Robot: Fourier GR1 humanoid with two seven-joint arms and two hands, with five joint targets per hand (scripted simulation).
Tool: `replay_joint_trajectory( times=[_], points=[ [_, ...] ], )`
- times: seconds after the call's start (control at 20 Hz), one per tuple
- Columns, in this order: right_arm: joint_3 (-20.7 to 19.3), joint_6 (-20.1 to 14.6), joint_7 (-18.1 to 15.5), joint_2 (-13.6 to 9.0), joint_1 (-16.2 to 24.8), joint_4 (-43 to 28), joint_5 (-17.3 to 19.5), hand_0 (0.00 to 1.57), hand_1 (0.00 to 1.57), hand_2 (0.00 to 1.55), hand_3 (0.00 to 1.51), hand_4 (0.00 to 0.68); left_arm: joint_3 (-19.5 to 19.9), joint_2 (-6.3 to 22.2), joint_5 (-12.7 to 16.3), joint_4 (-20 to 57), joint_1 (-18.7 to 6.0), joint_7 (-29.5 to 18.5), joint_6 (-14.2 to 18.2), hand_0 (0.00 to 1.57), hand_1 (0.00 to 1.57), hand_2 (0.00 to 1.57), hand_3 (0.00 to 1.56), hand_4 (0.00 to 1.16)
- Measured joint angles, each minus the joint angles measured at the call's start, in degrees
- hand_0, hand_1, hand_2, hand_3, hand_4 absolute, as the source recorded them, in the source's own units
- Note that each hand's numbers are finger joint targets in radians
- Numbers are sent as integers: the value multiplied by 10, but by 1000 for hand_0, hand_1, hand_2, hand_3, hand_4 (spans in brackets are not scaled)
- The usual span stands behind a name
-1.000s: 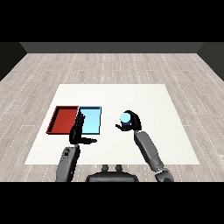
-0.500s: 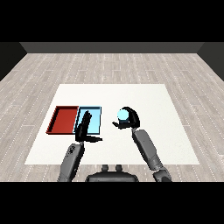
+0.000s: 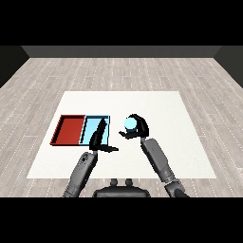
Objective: Pick the blue can and put it in the blue box
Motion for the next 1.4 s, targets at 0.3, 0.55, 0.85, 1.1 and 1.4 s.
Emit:
replay_joint_trajectory(
  times=[0.3,0.55,0.85,1.1,1.4],
  points=[
    [26,-15,-13,0,2,2,-12,1404,1404,1447,1412,662,-34,0,25,52,-41,2,38,0,0,0,0,0],
    [49,-27,-6,-1,3,-18,-19,1405,1405,1440,1404,674,-55,0,46,111,-65,-24,54,0,0,0,0,0],
    [59,-20,1,-1,5,-35,-16,1394,1394,1454,1416,681,-87,0,72,156,-90,-31,75,0,0,0,0,0],
    [78,-22,7,0,24,-59,-11,1393,1393,1435,1399,656,-92,0,94,180,-120,-28,81,0,0,0,0,0],
    [107,-45,-2,0,10,-45,-18,1416,1416,1430,1390,653,-101,0,97,169,-122,-20,83,0,0,0,0,0]
  ],
)
